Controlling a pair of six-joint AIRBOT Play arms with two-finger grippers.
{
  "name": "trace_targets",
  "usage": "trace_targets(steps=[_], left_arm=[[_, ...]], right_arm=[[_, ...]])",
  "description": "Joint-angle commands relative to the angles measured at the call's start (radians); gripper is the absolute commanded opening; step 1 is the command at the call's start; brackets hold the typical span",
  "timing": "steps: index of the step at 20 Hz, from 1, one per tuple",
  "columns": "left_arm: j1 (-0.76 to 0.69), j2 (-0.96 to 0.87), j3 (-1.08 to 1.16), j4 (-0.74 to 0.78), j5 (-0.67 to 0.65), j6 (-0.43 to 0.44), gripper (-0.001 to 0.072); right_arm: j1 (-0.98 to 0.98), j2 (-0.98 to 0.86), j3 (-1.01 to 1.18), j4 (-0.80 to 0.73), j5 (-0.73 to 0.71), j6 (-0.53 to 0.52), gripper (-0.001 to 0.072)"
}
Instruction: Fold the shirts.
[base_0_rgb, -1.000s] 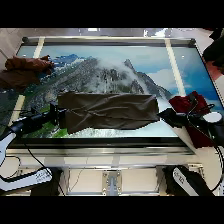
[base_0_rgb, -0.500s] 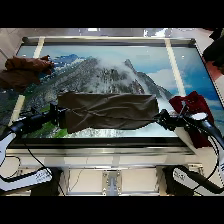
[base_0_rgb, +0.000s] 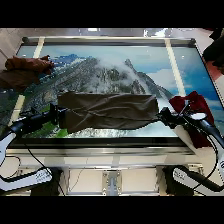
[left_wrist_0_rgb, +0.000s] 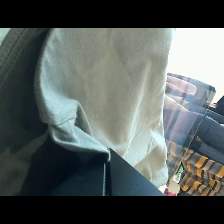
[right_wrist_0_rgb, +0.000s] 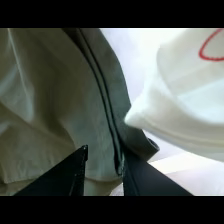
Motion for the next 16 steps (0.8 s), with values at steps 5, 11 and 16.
trace_targets(steps=[5, 11, 16], left_arm=[[0.000, -0.001, 0.001, 0.000, 0.000, 0.009, 0.0015], [0.000, -0.001, 0.001, 0.000, 0.000, 0.009, 0.0015], [0.000, -0.001, 0.001, 0.000, -0.001, 0.009, 0.0015]], right_arm=[[0.001, -0.001, -0.001, 0.006, 0.056, -0.005, 0.0236], [0.035, -0.001, -0.001, 0.005, 0.043, -0.007, 0.0234], [0.144, 0.000, 0.000, 0.009, -0.098, -0.006, 0.0012]])
